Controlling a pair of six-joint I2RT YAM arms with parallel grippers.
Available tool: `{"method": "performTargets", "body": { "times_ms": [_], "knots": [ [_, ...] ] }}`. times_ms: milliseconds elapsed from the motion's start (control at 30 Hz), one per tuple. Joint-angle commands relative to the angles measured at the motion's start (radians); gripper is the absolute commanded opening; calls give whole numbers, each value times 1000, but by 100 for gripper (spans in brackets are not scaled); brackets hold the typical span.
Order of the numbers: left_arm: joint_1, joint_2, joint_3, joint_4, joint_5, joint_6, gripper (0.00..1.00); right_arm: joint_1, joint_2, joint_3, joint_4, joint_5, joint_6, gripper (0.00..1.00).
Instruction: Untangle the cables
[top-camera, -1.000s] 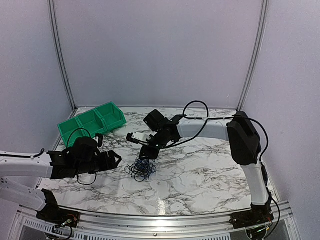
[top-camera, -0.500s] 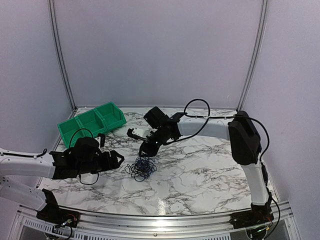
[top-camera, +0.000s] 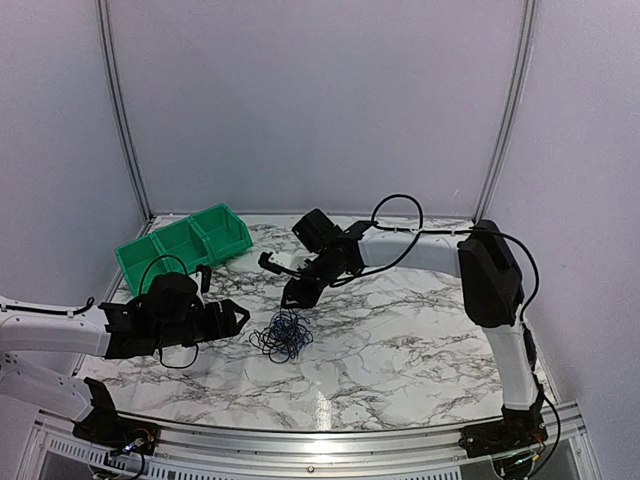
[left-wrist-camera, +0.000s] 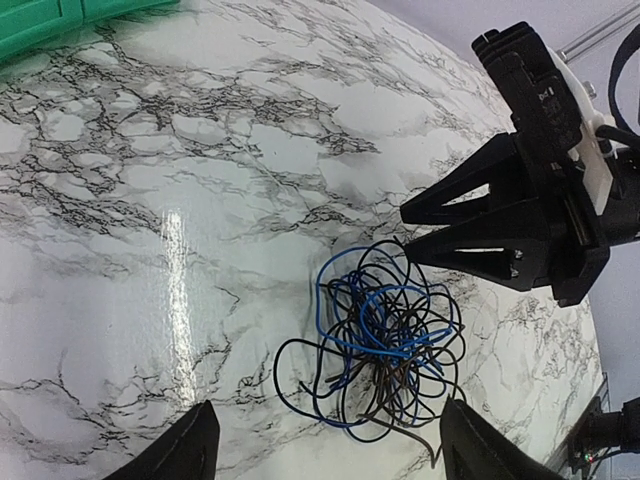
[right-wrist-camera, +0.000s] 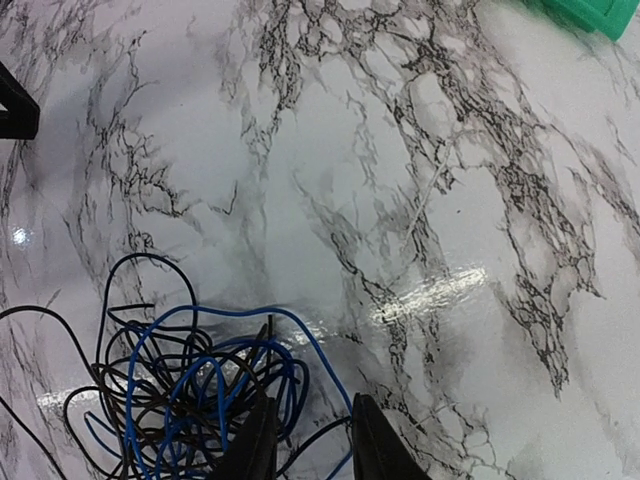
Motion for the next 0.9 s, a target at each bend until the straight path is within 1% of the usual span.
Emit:
{"method": "performTargets", "body": {
  "times_ms": [0, 133, 267, 400, 467, 533, 600, 633, 667, 867],
  "knots": [
    [4, 18, -2, 32, -5, 9, 79, -6, 22, 51, -18, -67, 15, 26],
    [4, 45, 15, 34, -5, 9, 78, -6, 46, 65, -36, -82, 17, 25],
    [3, 66, 24, 38, -5, 8, 78, -6, 59, 68, -38, -77, 23, 20],
    [3, 78, 26, 43, -5, 5, 78, -6, 66, 76, -39, -71, 28, 18],
    [4, 84, 30, 47, -4, 4, 78, -7, 66, 82, -40, -72, 30, 15],
    [4, 95, 35, 51, -2, 4, 78, -8, 62, 85, -40, -74, 29, 7],
    [3, 109, 40, 74, 7, 2, 78, -7, 52, 86, -39, -76, 30, 4],
    [3, 119, 42, 98, 13, -3, 78, -6, 44, 88, -38, -79, 32, 1],
    [4, 131, 40, 129, 21, -10, 78, -6, 35, 87, -36, -80, 34, 0],
    [2, 226, 19, 363, 36, -90, 79, -6, -37, 66, -12, -82, 43, 0]
  ]
}}
